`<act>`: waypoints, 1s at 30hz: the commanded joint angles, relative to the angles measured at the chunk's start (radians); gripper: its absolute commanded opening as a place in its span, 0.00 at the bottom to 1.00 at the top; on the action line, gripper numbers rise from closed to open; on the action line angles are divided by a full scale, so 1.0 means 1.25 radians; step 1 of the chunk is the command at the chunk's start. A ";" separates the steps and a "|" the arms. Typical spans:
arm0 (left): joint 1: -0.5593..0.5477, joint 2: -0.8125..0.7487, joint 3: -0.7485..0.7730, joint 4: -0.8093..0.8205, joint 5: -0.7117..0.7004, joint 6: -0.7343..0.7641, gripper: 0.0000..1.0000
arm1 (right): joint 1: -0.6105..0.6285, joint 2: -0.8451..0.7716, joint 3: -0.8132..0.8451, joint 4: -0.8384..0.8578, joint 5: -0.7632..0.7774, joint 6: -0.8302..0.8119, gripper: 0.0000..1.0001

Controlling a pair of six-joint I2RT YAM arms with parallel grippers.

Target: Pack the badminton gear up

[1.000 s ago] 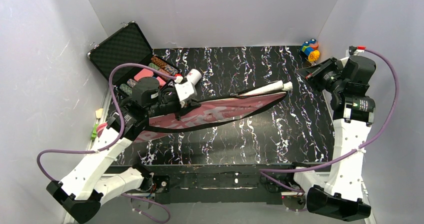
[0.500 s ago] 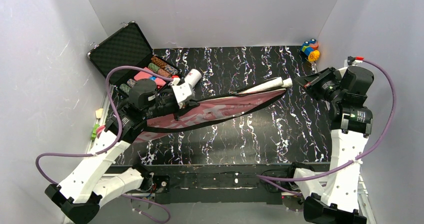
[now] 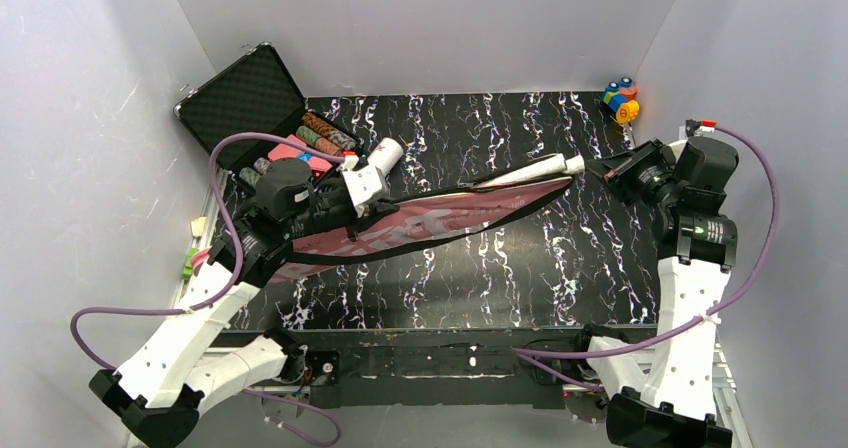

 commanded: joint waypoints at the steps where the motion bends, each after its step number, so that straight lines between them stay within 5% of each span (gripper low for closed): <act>1: 0.002 -0.025 0.022 0.087 0.031 0.001 0.00 | 0.016 -0.026 -0.030 0.056 -0.037 0.018 0.01; 6: 0.002 -0.022 0.019 0.094 0.038 -0.003 0.00 | 0.060 -0.034 -0.030 0.057 -0.025 0.013 0.01; 13: 0.002 -0.020 0.017 0.099 0.044 -0.007 0.00 | 0.251 -0.018 -0.038 0.050 0.088 0.010 0.01; 17: 0.002 -0.027 0.013 0.098 0.045 -0.005 0.00 | 0.258 -0.030 -0.041 0.020 0.143 -0.015 0.01; 21: 0.002 -0.035 0.003 0.099 0.045 -0.002 0.00 | 0.255 -0.010 0.095 -0.094 0.270 -0.103 0.01; 26: 0.002 -0.044 -0.003 0.099 0.045 0.000 0.00 | 0.248 -0.002 0.237 -0.134 0.358 -0.115 0.26; 30: 0.002 -0.047 -0.005 0.099 0.046 0.001 0.00 | 0.248 0.005 0.250 -0.090 0.268 -0.088 0.33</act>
